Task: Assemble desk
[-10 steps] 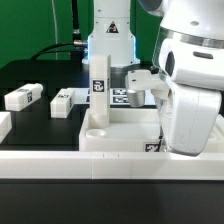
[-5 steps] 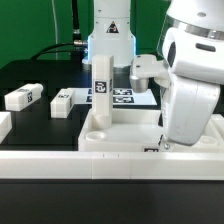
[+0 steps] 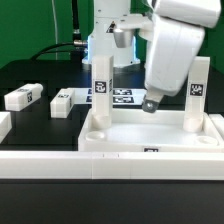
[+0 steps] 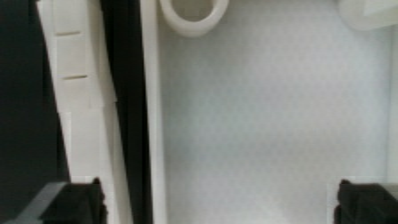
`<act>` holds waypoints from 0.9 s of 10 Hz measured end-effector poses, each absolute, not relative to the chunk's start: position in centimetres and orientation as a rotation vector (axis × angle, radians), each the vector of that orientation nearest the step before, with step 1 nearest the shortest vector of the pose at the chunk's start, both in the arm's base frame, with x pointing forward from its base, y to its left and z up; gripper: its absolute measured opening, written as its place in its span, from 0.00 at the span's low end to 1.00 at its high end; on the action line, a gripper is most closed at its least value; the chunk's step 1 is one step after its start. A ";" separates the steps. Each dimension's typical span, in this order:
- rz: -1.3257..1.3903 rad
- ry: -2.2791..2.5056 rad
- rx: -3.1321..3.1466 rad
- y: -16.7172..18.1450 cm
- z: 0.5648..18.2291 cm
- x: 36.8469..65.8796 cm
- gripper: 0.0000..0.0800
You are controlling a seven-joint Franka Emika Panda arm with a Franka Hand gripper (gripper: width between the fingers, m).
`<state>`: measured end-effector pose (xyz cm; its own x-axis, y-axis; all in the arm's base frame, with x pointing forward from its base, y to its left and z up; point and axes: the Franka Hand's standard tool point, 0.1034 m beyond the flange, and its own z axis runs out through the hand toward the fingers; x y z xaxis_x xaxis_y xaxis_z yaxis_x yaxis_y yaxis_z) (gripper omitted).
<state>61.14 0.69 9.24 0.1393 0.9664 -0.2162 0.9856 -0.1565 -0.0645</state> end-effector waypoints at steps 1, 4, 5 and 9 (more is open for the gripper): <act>-0.319 1.977 2.301 0.7 9.1 61.1 0.81; -0.319 1.894 2.366 0.5 8.8 61.0 0.81; -0.340 1.700 2.500 -0.4 8.3 60.1 0.81; -0.410 1.240 2.720 -3.2 8.5 59.0 0.81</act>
Offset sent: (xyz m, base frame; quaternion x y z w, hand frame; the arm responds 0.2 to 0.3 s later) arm 0.0000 0.0000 0.0000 0.0000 0.0000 0.0650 0.9979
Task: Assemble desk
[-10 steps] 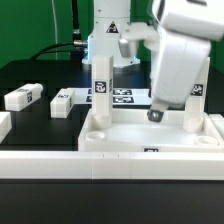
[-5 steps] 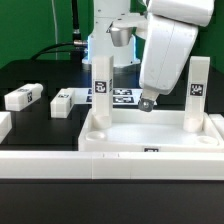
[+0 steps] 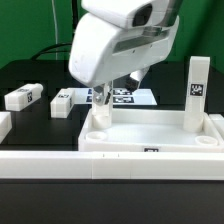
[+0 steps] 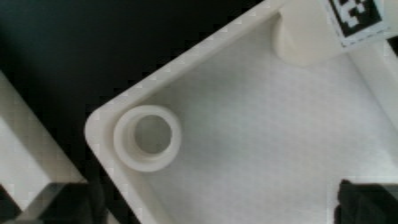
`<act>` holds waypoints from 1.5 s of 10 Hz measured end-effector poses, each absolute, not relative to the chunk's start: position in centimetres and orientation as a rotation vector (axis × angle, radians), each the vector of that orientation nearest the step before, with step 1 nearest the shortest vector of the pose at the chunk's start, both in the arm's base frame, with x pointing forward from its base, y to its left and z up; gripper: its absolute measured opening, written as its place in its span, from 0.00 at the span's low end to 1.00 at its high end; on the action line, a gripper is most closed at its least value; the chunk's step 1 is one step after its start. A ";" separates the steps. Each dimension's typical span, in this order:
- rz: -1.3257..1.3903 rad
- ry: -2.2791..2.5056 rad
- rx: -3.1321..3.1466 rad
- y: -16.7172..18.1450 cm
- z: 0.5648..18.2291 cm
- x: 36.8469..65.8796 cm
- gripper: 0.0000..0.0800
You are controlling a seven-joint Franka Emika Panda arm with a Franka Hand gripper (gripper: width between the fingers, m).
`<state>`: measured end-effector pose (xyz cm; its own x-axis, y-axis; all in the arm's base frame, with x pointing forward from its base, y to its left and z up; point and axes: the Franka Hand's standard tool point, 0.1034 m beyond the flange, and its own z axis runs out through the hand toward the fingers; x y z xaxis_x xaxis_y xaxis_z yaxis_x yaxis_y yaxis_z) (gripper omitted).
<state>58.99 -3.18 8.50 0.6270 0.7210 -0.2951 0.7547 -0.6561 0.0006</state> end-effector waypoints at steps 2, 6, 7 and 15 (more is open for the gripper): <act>-0.393 1.017 2.792 -3.1 8.4 59.0 0.81; -0.408 0.492 2.999 -6.0 8.7 57.9 0.81; -0.383 0.364 3.036 -8.1 8.7 57.7 0.81; -0.340 -0.272 3.132 -15.4 8.1 54.5 0.81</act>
Offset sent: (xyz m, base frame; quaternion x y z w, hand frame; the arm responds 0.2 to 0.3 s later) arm 0.0000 0.0000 0.0000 0.0000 0.0000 0.1938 0.9810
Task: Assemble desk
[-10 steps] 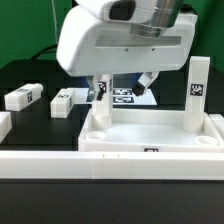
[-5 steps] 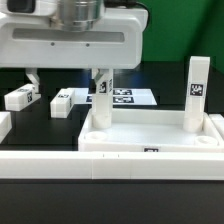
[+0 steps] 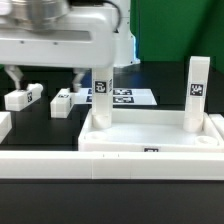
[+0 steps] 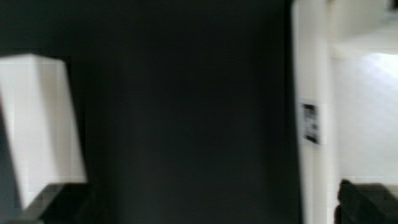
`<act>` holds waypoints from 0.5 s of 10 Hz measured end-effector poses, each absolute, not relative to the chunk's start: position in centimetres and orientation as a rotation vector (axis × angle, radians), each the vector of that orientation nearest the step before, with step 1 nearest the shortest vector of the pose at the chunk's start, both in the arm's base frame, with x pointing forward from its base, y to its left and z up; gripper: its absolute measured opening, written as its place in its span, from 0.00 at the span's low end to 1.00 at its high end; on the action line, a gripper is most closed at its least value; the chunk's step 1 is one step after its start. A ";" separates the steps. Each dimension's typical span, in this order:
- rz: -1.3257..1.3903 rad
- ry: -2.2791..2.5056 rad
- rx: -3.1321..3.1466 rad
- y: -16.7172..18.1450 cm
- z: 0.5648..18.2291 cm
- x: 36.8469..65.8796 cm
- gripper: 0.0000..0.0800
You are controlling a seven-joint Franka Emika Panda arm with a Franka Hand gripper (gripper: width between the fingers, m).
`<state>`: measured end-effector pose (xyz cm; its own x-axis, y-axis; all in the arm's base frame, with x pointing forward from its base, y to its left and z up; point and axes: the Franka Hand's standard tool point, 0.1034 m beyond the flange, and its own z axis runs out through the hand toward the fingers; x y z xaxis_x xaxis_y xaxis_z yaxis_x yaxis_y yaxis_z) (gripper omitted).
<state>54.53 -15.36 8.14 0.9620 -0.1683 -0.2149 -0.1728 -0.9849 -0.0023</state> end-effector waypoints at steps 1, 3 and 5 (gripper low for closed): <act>0.328 0.309 -3.069 -16.1 7.5 53.3 0.81; 0.331 0.310 -3.070 -16.0 7.2 53.0 0.81; 0.333 0.310 -3.070 -16.0 7.1 53.0 0.81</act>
Offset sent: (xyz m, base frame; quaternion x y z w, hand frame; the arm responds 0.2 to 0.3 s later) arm 0.0000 0.0000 0.0000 0.0000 0.0000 0.0000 1.0000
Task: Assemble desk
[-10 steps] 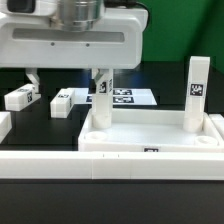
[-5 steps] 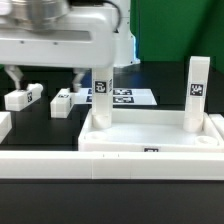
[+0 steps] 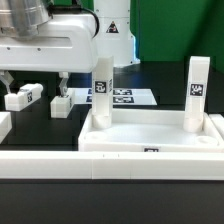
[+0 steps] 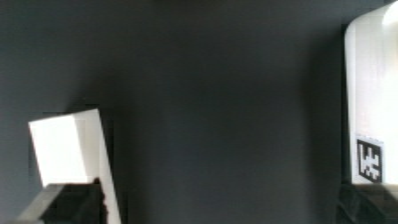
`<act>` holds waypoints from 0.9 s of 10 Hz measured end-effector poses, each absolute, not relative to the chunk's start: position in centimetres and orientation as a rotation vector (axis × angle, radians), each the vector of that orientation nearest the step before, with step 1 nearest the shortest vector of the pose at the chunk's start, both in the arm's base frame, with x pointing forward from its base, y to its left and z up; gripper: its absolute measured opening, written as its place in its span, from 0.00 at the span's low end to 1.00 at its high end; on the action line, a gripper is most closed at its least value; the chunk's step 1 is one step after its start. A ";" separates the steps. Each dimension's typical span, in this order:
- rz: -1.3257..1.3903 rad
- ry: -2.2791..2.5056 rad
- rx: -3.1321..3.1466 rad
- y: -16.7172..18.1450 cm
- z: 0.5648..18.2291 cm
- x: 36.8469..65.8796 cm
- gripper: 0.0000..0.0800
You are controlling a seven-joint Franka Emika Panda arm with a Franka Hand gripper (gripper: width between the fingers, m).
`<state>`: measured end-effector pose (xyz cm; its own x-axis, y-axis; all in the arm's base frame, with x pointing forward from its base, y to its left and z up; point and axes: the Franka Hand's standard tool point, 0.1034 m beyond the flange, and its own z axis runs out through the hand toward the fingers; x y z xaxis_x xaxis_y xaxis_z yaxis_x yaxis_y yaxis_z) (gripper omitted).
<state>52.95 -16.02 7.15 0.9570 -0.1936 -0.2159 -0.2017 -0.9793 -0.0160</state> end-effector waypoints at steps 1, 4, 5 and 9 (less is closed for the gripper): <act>0.334 0.313 -3.069 -16.1 7.1 52.9 0.81; 0.361 0.470 -2.955 -18.4 6.3 49.1 0.81; 0.373 0.473 -2.948 -18.4 6.0 48.5 0.81; 0.451 0.460 -2.915 -17.9 5.8 48.3 0.81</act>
Offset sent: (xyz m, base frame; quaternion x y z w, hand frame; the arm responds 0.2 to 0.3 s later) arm -0.0435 -0.0125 -0.0066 0.0648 -0.0095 0.0201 0.9977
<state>48.28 -17.87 5.85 0.9076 -0.2753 -0.3170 -0.3222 -0.9408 -0.1054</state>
